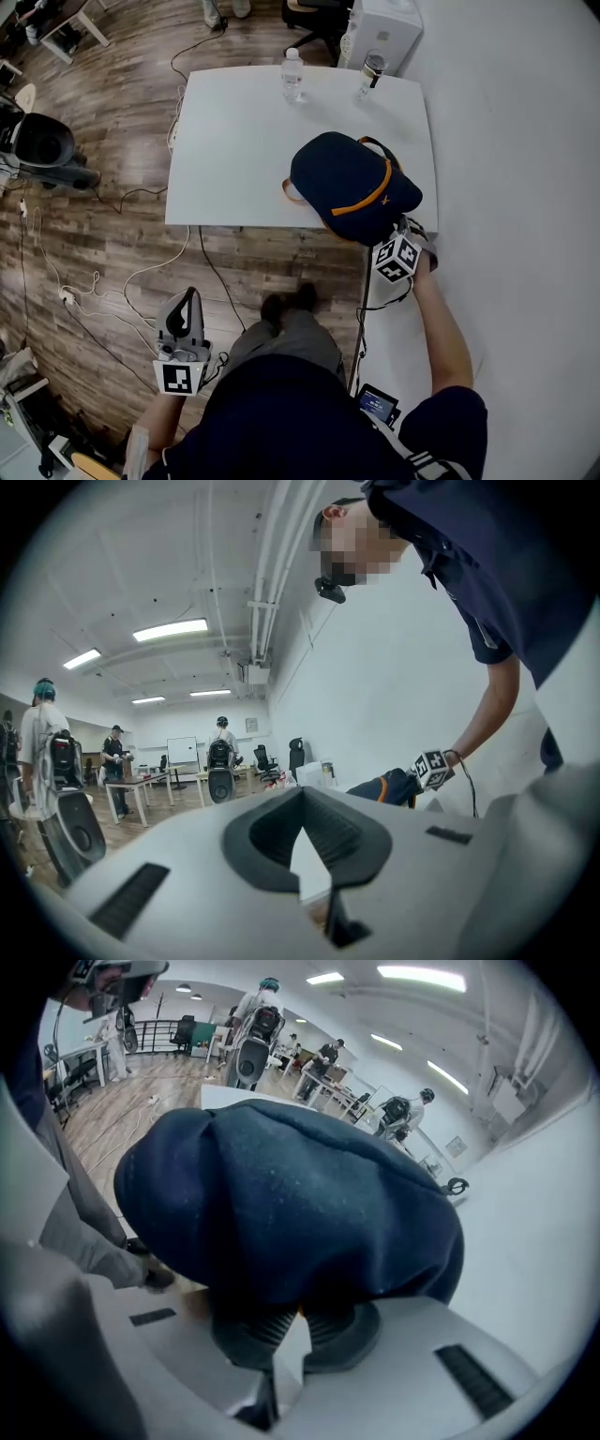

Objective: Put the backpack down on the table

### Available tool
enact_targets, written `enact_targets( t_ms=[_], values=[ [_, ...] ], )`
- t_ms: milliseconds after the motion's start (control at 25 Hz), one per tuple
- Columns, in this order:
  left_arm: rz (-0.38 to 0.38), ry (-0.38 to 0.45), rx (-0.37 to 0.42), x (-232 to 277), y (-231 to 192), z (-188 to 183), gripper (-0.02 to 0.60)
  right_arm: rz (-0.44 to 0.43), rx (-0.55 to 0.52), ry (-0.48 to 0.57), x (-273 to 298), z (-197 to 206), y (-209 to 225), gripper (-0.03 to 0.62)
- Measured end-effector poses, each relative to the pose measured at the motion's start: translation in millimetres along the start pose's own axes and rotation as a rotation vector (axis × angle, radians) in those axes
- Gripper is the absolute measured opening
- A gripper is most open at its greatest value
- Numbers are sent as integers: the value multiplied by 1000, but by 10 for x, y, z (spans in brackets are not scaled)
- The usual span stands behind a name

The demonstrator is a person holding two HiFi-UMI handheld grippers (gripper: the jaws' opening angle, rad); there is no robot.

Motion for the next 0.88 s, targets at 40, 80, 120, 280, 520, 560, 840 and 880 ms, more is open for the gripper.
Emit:
enact_targets(
  t_ms=[40, 80, 120, 280, 520, 560, 840, 880],
  values=[
    [1, -5, 0, 7, -6, 13, 3, 1, -10, -8, 46, 43, -12, -5],
    [2, -11, -1, 19, -7, 28, 3, 0, -20, -11, 93, 59, -22, -5],
    [4, -16, -4, 34, 3, 42, 3, -3, -30, -10, 141, 41, -30, -5],
    [27, -26, 3, 118, 89, 71, 3, 8, -68, 23, 320, -178, -12, -5],
    [23, -21, 5, 113, 158, 55, 3, 13, -72, 50, 652, -449, 49, -5],
    [21, -21, 7, 92, 162, 56, 3, 11, -96, 48, 689, -457, 23, -5],
    [2, -23, 14, 8, 169, 63, 3, 79, -232, 52, 777, -372, -136, -3],
    [2, -24, 12, 0, 166, 66, 3, 89, -244, 49, 770, -318, -156, -3]
  ],
)
Point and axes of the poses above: the fingertips, and each gripper's own axes: x forward along the fingers, y to its right, z out of its underside, the point moved 6 cm from there along -x, backward along the fingers, and after that the axes turned 3 degrees about z, right-handed, at the moved point
